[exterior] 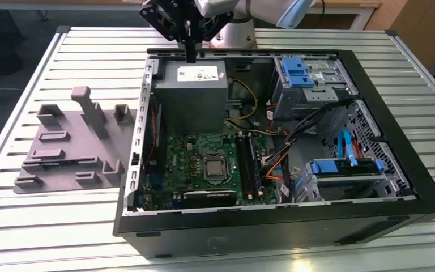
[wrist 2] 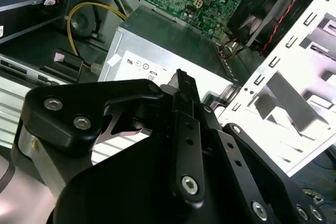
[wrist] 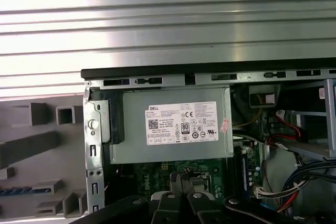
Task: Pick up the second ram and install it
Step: 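Reach for the second ram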
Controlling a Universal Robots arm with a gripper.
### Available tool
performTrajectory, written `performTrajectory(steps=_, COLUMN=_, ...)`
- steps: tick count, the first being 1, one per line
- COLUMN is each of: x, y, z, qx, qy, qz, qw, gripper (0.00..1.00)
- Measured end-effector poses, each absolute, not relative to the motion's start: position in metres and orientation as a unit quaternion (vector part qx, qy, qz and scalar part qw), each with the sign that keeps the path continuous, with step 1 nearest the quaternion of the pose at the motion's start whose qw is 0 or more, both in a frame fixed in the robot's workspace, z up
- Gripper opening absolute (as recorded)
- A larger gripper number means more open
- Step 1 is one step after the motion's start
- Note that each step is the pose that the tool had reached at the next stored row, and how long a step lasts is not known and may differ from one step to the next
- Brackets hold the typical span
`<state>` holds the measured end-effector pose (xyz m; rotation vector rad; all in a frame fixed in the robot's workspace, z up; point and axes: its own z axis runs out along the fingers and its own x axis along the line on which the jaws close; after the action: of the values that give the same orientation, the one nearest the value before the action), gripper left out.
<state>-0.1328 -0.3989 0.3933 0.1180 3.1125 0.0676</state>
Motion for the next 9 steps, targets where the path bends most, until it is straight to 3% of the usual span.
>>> performTrajectory(steps=9, x=-0.1402, y=-0.3989, z=0.3933, qx=0.038, qy=0.999, qz=0.022, qw=0.013, gripper=0.11)
